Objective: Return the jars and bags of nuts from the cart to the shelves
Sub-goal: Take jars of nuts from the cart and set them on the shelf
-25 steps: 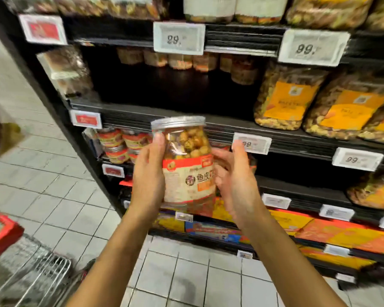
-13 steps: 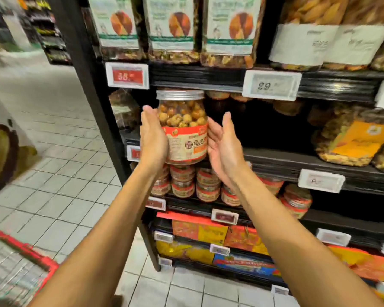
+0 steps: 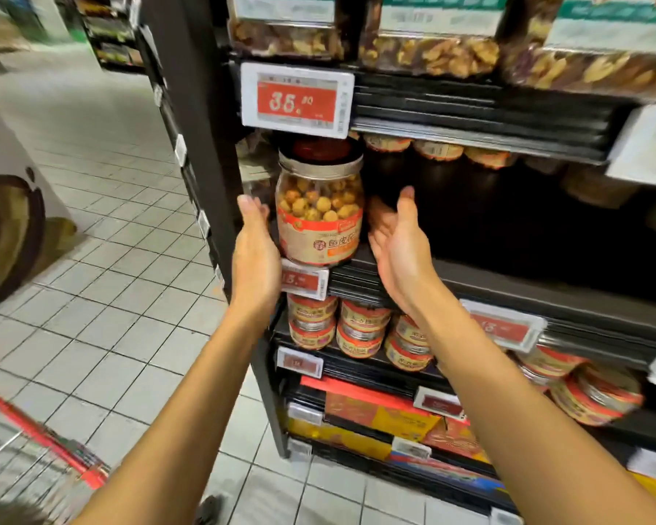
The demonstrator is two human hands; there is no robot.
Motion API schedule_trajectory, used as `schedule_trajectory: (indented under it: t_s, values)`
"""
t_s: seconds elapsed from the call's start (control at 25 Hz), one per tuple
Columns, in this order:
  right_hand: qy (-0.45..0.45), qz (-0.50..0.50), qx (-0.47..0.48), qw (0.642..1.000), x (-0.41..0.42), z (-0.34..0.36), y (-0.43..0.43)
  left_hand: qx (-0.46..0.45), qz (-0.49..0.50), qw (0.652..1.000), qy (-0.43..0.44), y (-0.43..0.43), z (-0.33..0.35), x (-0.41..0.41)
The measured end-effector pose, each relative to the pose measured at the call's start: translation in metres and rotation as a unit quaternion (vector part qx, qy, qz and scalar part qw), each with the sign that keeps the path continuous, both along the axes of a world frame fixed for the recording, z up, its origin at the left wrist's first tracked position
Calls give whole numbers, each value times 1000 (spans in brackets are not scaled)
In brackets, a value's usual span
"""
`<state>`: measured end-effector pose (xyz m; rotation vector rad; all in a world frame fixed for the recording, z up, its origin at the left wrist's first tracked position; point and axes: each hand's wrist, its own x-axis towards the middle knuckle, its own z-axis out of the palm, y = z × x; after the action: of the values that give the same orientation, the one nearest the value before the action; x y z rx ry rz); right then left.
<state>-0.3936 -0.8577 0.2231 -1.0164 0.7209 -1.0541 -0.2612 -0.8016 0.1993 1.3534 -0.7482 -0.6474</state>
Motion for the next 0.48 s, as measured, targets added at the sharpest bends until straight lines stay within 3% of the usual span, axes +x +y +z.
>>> schedule_trajectory:
  t_s: [0.16, 0.28, 0.48]
  values:
    - [61, 1, -19, 998, 0, -6, 7, -52, -50, 996, -48, 28, -18, -22]
    - [77, 4, -39, 996, -5, -11, 16, -22, -54, 998, -28, 13, -8, -9]
    - [83, -2, -50, 995, -4, -14, 22, 30, -72, 995, -66, 4, -1, -1]
